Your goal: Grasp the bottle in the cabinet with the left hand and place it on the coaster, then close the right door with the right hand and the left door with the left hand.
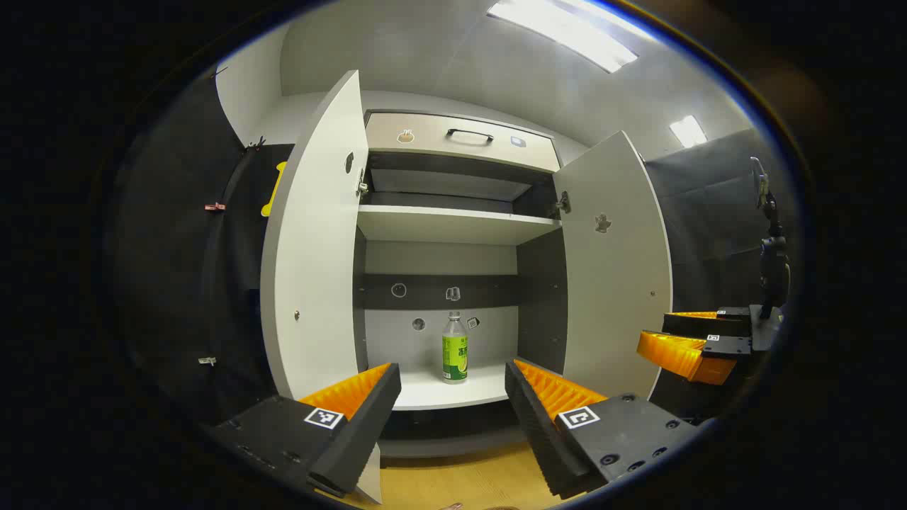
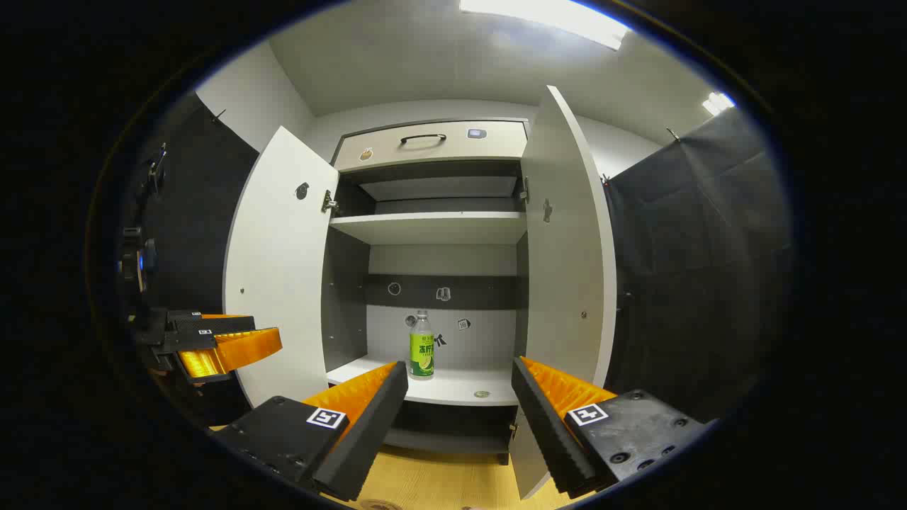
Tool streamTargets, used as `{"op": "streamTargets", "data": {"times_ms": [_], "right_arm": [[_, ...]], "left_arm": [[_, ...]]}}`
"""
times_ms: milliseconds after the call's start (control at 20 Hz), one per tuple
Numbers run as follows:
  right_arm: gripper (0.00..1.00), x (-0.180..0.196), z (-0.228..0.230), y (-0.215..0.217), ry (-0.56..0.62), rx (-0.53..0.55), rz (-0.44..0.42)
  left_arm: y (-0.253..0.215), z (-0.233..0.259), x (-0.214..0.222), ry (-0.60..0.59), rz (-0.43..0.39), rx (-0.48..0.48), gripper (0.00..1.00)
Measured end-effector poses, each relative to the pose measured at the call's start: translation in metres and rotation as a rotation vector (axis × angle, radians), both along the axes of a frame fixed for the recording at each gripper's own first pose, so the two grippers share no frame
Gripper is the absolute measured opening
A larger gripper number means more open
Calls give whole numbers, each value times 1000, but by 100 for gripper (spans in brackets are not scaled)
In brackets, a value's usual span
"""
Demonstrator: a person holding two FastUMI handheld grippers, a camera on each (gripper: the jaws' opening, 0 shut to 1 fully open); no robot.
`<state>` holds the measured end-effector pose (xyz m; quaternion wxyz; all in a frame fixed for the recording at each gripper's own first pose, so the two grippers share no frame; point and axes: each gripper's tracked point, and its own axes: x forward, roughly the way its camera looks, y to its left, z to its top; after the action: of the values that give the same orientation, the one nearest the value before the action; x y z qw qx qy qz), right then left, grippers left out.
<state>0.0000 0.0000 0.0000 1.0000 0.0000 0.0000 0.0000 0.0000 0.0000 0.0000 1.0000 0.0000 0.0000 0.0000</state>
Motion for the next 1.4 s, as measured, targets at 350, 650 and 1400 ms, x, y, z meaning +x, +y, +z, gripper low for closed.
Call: {"op": "streamTargets", "data": {"times_ms": [350,650,1400], "right_arm": [[98,2,-4,4,5,-10,12],[98,3,-2,1,1,-4,10],[98,5,0,13,-7,-36,-61]], "left_arm": [[0,-2,1,3,1,7,94],[-2,-4,4,10,-1,5,97],[-17,-15,52,10,-123,4,95]]}}
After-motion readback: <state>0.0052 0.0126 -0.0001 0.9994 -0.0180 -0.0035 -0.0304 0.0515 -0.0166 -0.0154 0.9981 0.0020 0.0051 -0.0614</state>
